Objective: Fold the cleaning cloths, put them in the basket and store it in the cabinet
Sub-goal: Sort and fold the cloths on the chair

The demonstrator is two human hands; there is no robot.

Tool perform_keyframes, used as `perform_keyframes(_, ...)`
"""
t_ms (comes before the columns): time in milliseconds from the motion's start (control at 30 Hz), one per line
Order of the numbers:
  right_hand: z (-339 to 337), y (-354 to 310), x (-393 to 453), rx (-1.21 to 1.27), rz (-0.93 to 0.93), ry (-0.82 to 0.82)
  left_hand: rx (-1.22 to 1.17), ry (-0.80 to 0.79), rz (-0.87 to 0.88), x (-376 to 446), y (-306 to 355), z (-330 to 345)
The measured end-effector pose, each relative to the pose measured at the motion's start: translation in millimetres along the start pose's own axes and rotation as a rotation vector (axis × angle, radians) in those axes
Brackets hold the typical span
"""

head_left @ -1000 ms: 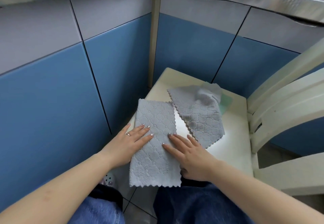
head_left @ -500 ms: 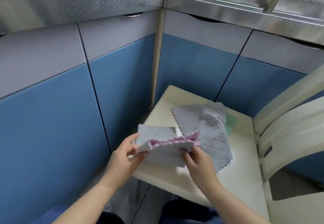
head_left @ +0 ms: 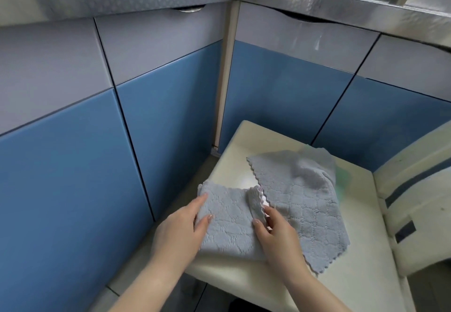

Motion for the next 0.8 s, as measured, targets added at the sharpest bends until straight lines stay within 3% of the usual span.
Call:
perform_keyframes(433,9.8,-11.3,7.2,-0.028,-0.124,0.050,0.072,-0.001,0.003,9.1,-0.7,9.7)
perform_keyframes(567,9.8,-6.6,10.3,-0.013,-0.089,0.055,0.176,0.089,0.089,9.9,-2.6,12.1)
perform_keyframes(667,4.7,-8.1,14.4,-0.047,-0.200,0.177,0.233,0.151,0.258,9.7,7.3,11.6)
perform_keyframes(800,13.3,-27.5,13.1,-0.209,-0.500,0.259,0.254,0.058,0.403,10.0,20.4,18.6)
Point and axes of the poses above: each hand's wrist, its own x-axis towards the middle knuckle, its own z-axis out of the palm, y = z × x, the point moved 2 cm from there along x, towards the middle knuckle, and after that the axes turned 12 degrees about y, right-handed, at the moved point
